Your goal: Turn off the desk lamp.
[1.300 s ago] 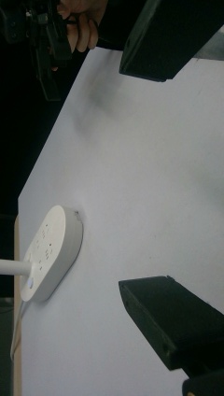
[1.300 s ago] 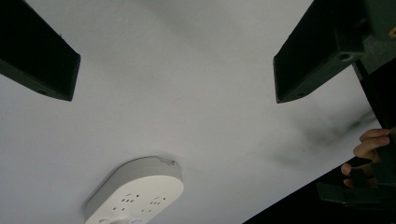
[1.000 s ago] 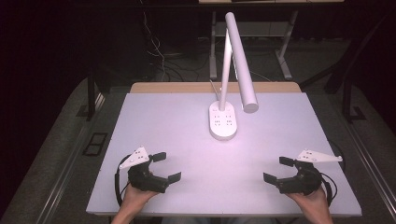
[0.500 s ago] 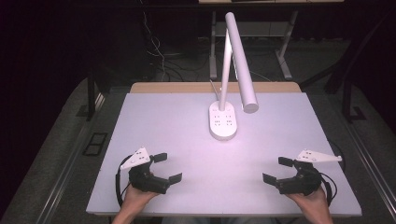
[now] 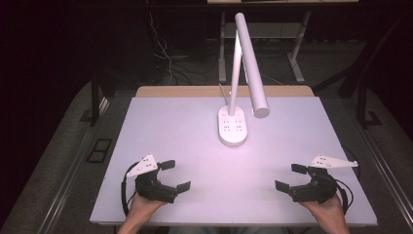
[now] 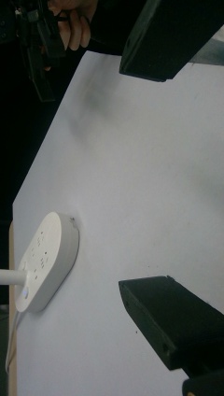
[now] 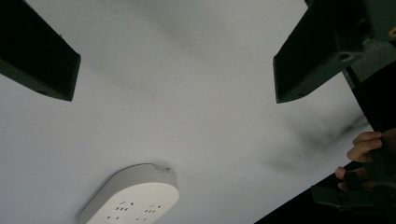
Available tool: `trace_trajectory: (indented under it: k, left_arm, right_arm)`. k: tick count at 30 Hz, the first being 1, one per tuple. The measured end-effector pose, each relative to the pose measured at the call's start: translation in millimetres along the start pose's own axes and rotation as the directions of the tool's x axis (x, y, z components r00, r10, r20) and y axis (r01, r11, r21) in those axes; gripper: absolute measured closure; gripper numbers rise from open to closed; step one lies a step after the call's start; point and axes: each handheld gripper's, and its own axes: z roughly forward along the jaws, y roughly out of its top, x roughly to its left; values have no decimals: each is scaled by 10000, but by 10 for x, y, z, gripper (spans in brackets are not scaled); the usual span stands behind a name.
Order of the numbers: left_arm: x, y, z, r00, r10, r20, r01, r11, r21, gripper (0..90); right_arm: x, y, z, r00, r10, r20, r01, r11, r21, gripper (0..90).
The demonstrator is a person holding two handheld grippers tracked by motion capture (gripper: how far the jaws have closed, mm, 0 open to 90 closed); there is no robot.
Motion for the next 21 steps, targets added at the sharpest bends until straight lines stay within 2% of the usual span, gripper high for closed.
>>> trace_trajectory:
  k: [3,5,12,21]
  left_arm:
    - [1,-1,-7,10000,-43,-19,43,10000,-20,0]
    - [8,-1,-15,10000,-54,-44,54,10000,-44,0]
    - [4,-2,-18,10000,-58,-57,57,10000,-58,0]
    - [6,-1,-23,10000,-48,-68,47,10000,-48,0]
  right_arm:
    - [5,24,14,10000,-19,-9,19,10000,46,7]
    - [3,48,20,9999,-61,-94,61,10000,50,47]
    - [-18,184,30,9998,-14,-175,16,9999,106,47]
    - [-34,404,45,9994,-347,-74,348,9992,201,47]
